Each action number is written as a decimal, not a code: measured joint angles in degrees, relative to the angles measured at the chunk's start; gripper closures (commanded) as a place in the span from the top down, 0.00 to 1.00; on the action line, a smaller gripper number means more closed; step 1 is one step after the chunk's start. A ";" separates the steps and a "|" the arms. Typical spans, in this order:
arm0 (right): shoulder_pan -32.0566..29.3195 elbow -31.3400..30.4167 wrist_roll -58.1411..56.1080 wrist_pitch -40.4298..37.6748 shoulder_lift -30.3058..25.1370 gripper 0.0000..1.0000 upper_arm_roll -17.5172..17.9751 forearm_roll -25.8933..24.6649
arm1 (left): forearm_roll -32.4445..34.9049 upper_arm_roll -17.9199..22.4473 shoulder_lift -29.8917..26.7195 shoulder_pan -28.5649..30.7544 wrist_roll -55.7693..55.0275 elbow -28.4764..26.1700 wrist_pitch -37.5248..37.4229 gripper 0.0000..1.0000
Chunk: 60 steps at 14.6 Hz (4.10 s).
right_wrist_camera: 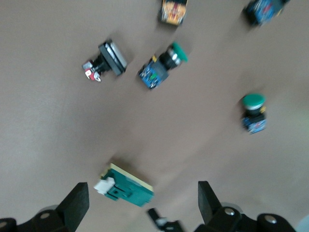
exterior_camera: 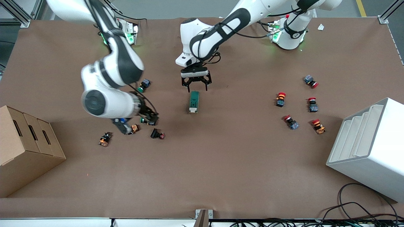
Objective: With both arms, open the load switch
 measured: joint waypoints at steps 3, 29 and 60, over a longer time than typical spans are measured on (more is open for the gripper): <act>6.49 5.28 9.41 2.12 8.40 1.00 -0.04 -0.02 | 11.24 0.01 1.35 -1.34 -9.65 -3.57 -0.19 0.99; 13.75 11.16 18.55 -9.57 15.42 1.00 -0.21 -0.22 | 28.92 0.69 7.93 -3.85 -22.24 -4.91 -7.58 0.99; 13.88 10.79 16.46 -8.38 15.71 1.00 0.88 1.33 | 28.92 0.71 7.94 -3.91 -22.24 -4.97 -7.69 0.99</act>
